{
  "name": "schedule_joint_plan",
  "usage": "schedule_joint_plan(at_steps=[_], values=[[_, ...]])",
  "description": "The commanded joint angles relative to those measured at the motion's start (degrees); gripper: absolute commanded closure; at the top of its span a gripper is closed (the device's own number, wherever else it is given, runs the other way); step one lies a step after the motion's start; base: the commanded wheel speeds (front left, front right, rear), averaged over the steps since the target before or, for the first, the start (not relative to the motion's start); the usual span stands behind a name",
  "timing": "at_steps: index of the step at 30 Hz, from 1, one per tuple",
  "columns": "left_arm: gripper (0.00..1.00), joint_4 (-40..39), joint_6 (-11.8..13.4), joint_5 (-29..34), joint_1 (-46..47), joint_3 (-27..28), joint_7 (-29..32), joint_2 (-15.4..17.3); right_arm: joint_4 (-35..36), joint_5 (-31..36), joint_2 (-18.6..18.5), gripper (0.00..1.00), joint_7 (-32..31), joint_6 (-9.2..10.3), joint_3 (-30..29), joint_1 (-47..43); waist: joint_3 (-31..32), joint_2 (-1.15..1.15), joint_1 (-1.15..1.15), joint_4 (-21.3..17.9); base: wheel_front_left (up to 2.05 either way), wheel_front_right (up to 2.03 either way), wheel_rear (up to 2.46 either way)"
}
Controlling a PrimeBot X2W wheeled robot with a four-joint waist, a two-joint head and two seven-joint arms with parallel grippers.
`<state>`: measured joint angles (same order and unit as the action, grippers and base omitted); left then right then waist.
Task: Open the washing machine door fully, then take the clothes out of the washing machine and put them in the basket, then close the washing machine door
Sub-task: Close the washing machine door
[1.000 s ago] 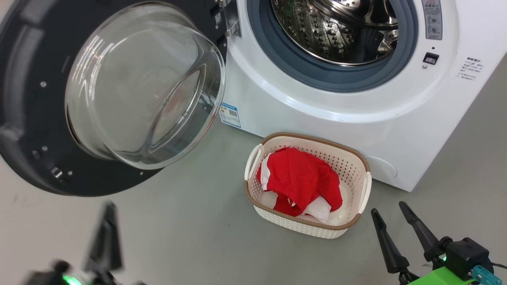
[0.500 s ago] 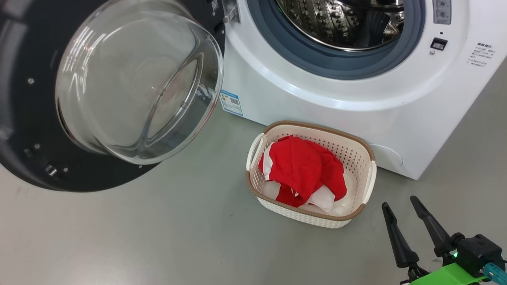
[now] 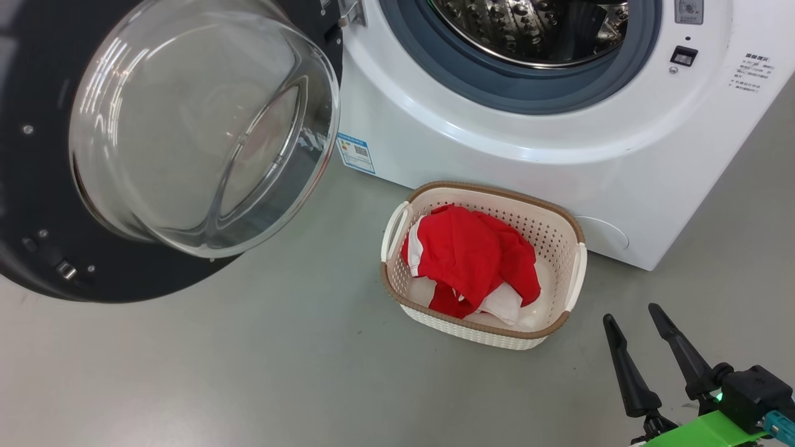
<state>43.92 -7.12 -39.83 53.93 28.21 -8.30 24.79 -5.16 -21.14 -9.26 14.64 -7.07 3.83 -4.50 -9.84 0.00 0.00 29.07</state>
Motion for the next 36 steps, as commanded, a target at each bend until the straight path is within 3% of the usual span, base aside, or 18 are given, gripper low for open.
schedule_joint_plan(at_steps=[1,8,16,27,36], values=[[1.00,0.38,-0.35,-0.34,0.97,0.14,1.45,4.14,1.52,0.28,-1.04,0.00,0.36,-0.42,1.07,0.58,-0.04,0.00,0.00,-0.06,0.00,0.00,0.00],[1.00,12.16,-0.36,-5.57,3.08,-4.64,15.74,5.46,1.58,0.54,-1.61,0.00,0.36,-0.42,1.30,0.46,-0.37,0.00,0.00,-0.42,0.00,0.00,0.00],[1.00,13.44,-0.36,-9.29,1.10,-11.27,25.27,6.07,1.38,0.94,-1.81,0.00,0.36,-0.42,1.84,0.28,-0.06,0.00,0.00,-0.93,0.00,0.00,0.00],[1.00,8.89,-0.36,-16.99,-2.75,-17.92,33.30,6.73,1.43,1.23,-1.54,0.00,0.36,-0.42,1.87,0.37,0.08,0.00,0.00,-1.93,0.00,0.00,0.00],[1.00,-4.23,-0.36,-26.23,-9.62,-24.76,38.18,8.67,1.38,1.42,-0.70,0.00,0.36,-0.42,1.46,0.37,0.75,0.00,0.00,-2.55,0.00,0.00,0.00]])
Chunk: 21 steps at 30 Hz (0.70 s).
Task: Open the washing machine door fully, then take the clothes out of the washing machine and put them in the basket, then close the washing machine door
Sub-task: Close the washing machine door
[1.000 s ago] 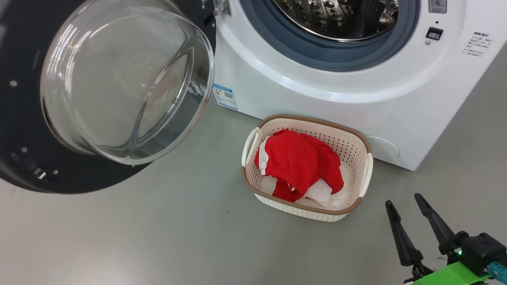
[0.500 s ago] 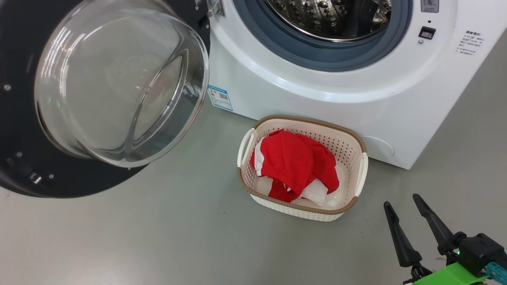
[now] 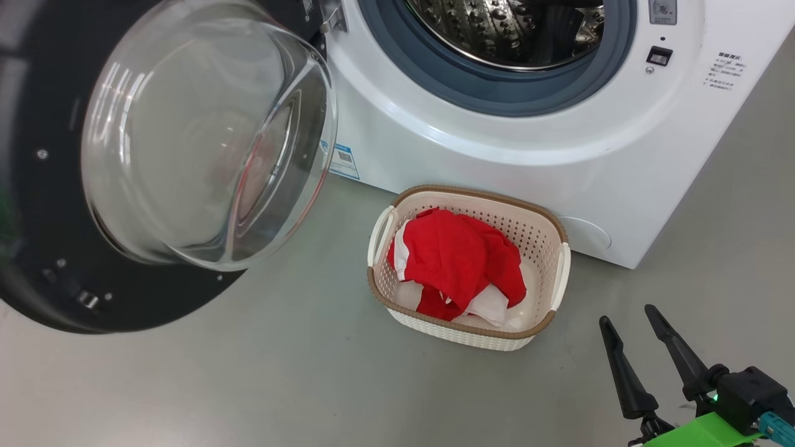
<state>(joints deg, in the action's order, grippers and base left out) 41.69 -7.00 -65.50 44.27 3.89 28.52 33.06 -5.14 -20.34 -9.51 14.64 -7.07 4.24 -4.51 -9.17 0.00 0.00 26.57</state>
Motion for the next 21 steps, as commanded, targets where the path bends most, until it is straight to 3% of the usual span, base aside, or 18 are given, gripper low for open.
schedule_joint_plan(at_steps=[1,11,21], values=[[1.00,-3.38,-0.48,-1.92,-0.87,-1.00,1.62,0.67,1.35,0.63,-0.33,0.00,0.36,-0.42,0.99,0.38,0.19,0.00,0.00,-0.10,0.00,0.00,0.00],[1.00,-16.42,-0.48,-10.88,-6.93,-6.85,1.74,3.93,1.20,0.58,0.29,0.00,0.36,-0.42,0.84,0.35,0.96,0.00,0.00,-0.56,0.00,0.00,0.00],[1.00,-27.69,-0.48,-16.64,-8.09,-12.30,1.13,4.97,1.45,0.61,0.26,0.00,0.36,-0.42,0.66,0.95,0.26,0.00,0.00,-1.66,0.00,0.00,0.00]])
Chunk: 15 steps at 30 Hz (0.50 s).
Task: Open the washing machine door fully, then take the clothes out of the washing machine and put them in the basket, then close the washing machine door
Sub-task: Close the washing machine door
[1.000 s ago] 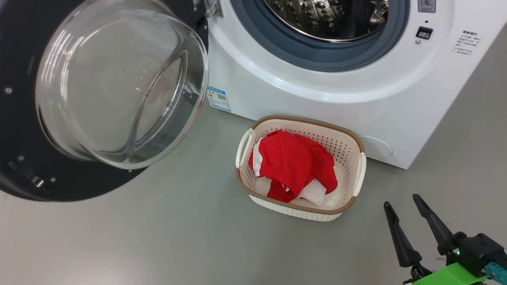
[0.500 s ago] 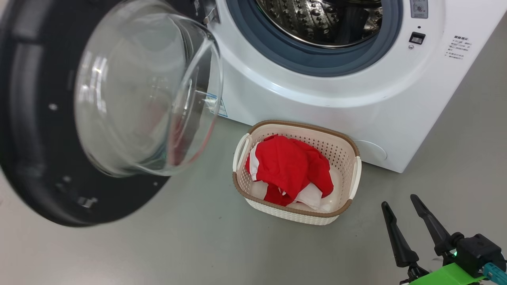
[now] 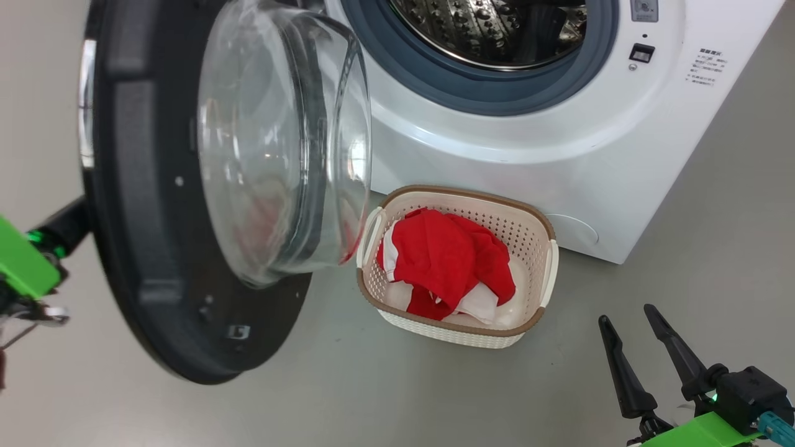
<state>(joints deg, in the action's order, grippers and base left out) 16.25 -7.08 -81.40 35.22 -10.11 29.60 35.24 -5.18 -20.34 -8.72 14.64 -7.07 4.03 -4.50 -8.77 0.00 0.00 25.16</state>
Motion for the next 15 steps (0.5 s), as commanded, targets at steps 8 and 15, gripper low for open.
schedule_joint_plan(at_steps=[8,15], values=[[1.00,-9.89,-0.41,-1.51,1.78,-3.55,-2.11,2.42,1.55,0.61,-0.32,0.00,0.36,-0.42,0.77,1.50,-0.64,0.00,0.00,-2.34,0.00,0.00,0.00],[1.00,-13.58,-0.41,-1.43,3.94,-8.06,-5.14,1.07,1.54,0.55,-0.21,0.00,0.36,-0.42,0.68,2.09,-0.96,0.00,0.00,-4.65,0.00,0.00,0.00]])
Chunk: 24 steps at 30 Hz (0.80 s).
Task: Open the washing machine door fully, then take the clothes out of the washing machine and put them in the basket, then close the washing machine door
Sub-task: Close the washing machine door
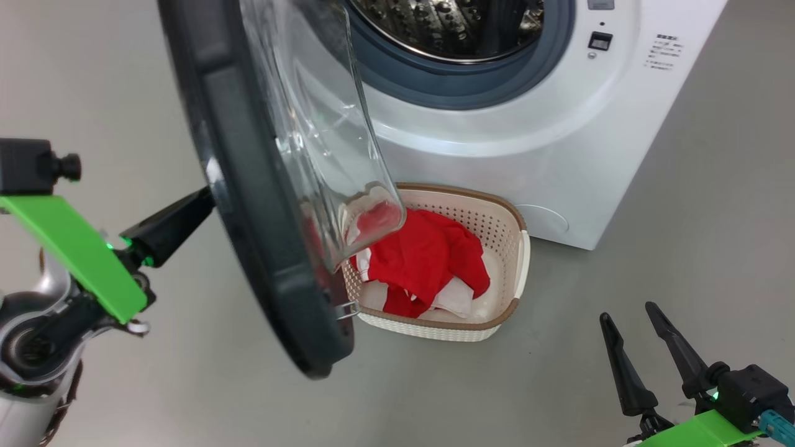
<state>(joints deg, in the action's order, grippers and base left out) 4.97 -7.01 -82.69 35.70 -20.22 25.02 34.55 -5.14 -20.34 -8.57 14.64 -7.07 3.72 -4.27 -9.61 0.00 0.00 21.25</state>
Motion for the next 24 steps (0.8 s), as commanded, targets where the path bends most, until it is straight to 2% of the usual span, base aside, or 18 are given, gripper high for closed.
schedule_joint_plan(at_steps=[1,8,20,24], values=[[1.00,-2.57,-0.47,-0.26,3.80,1.56,-1.07,1.52,1.51,0.55,-0.31,0.00,0.36,-0.42,0.99,1.94,-0.21,0.00,0.00,-1.09,0.00,0.00,0.00],[1.00,-3.22,-0.47,-0.53,6.00,-1.21,-4.96,0.46,1.58,0.60,-0.21,0.00,0.36,-0.42,1.01,2.23,-0.65,0.00,0.00,-2.70,0.00,0.00,0.00],[1.00,0.35,-0.47,-2.02,2.51,-3.85,-10.71,2.39,0.96,0.58,0.72,0.00,0.36,-0.42,1.61,1.05,1.88,0.00,0.00,-2.84,0.00,0.00,0.00],[0.87,1.69,-0.47,-3.21,-1.10,-3.40,-13.82,2.70,0.81,0.56,0.87,0.00,0.36,-0.42,2.02,0.70,2.81,0.00,0.00,-2.11,0.00,0.00,0.00]])
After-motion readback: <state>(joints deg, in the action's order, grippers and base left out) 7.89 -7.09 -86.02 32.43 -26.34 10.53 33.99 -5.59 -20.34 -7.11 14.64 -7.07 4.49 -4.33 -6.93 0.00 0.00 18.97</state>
